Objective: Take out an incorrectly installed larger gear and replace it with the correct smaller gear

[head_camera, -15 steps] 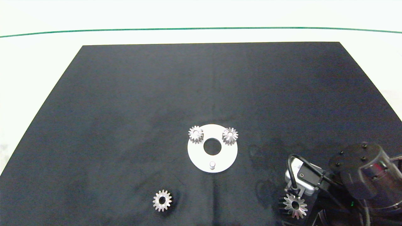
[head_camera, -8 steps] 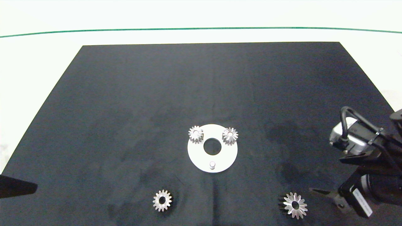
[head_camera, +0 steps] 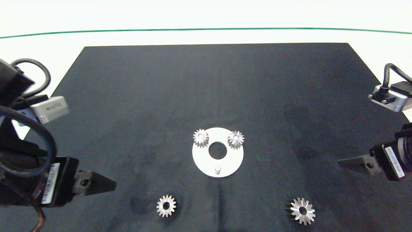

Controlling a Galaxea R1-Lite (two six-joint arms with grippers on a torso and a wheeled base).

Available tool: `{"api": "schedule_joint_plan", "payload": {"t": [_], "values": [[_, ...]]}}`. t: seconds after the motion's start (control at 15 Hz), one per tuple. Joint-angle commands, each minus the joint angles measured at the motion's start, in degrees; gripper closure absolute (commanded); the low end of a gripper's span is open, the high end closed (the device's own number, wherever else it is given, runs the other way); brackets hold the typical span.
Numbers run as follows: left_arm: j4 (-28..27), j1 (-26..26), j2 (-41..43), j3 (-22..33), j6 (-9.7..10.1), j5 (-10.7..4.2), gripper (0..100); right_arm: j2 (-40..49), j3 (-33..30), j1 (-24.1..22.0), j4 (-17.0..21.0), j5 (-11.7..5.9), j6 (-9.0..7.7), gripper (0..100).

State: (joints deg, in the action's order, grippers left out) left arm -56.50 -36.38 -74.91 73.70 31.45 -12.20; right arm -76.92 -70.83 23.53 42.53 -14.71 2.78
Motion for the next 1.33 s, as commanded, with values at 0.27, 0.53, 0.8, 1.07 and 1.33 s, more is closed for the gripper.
{"api": "schedule_joint_plan", "payload": {"t": [0.27, 0.53, 0.8, 1.07, 1.33], "values": [[2.3, -5.1, -5.2, -4.8, 1.42, -5.2, 0, -1.2, -0.3, -0.1, 0.4, 2.23, -0.14, 0], [8.7, -16.0, -9.6, -6.6, 9.86, -7.05, 0, -1.2, 0.0, -0.1, 0.3, 2.32, -0.14, 0], [14.1, -16.8, -11.4, -8.1, 10.3, -7.31, 0, -1.1, 0.1, -0.2, 0.3, 2.23, -0.23, 0], [15.0, -16.9, -12.6, -8.1, 12.23, -7.4, 0, -1.1, 0.1, -0.3, 0.3, 2.23, -0.23, 0], [17.5, -17.4, -15.2, -8.2, 13.72, -7.4, 0, -0.9, 0.1, -0.3, 0.3, 2.23, -0.23, 0]]}}
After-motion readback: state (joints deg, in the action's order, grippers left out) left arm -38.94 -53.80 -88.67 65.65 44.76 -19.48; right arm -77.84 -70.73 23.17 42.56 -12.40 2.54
